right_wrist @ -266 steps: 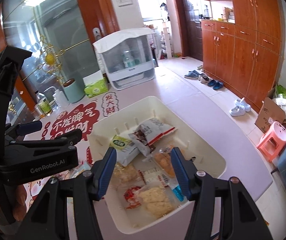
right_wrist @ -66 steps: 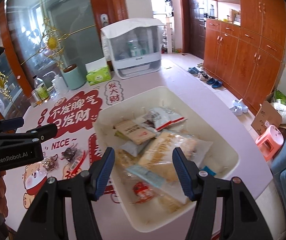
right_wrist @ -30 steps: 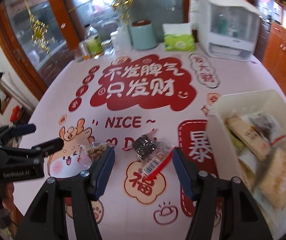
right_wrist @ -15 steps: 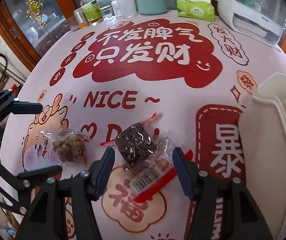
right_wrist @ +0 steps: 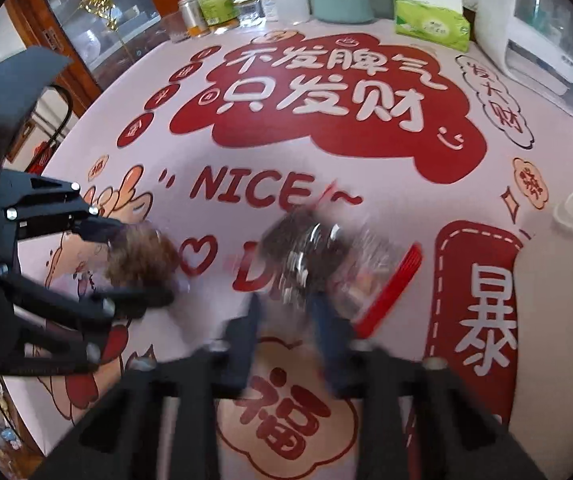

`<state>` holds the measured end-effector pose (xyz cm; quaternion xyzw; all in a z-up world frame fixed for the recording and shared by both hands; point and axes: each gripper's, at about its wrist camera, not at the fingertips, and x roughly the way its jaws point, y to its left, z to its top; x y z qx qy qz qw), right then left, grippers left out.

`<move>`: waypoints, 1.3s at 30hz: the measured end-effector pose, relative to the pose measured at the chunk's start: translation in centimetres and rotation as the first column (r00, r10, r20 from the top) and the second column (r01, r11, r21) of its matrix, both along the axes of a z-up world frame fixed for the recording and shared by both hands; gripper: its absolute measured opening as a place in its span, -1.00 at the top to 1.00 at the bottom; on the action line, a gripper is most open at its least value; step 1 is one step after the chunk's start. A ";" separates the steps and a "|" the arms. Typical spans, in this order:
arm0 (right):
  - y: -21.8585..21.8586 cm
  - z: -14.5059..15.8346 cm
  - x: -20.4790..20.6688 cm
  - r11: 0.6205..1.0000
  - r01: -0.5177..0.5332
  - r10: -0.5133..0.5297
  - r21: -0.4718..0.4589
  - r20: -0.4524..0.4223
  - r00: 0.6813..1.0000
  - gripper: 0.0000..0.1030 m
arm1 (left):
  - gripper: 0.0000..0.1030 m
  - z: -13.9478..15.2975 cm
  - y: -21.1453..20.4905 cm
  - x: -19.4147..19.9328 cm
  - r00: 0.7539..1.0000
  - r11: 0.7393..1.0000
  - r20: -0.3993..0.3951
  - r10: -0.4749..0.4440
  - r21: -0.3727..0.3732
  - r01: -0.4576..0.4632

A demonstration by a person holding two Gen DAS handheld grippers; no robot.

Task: Organize snacks
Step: 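Grasp the clear nut packet with the left tool while the right tool grasps the dark packet, then lift both held packets and carry them over the white bin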

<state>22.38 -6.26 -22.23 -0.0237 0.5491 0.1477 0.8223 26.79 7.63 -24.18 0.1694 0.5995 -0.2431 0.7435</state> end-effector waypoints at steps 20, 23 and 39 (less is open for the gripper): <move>-2.3 2.3 0.3 0.978 0.064 -0.064 0.197 -0.007 0.998 0.83 | 0.23 0.2 3.5 -1.8 0.960 0.957 -0.023 0.279 -0.071 -0.280; -2.1 2.8 1.5 0.986 0.030 -0.036 0.166 0.030 0.999 0.05 | 0.23 0.2 3.6 -1.8 0.957 0.954 -0.022 0.290 -0.079 -0.291; 1.3 0.0 6.6 0.974 -0.224 0.223 -0.037 -0.020 0.975 -0.12 | 0.22 0.4 4.4 -1.8 0.941 0.932 -0.035 0.336 -0.133 -0.338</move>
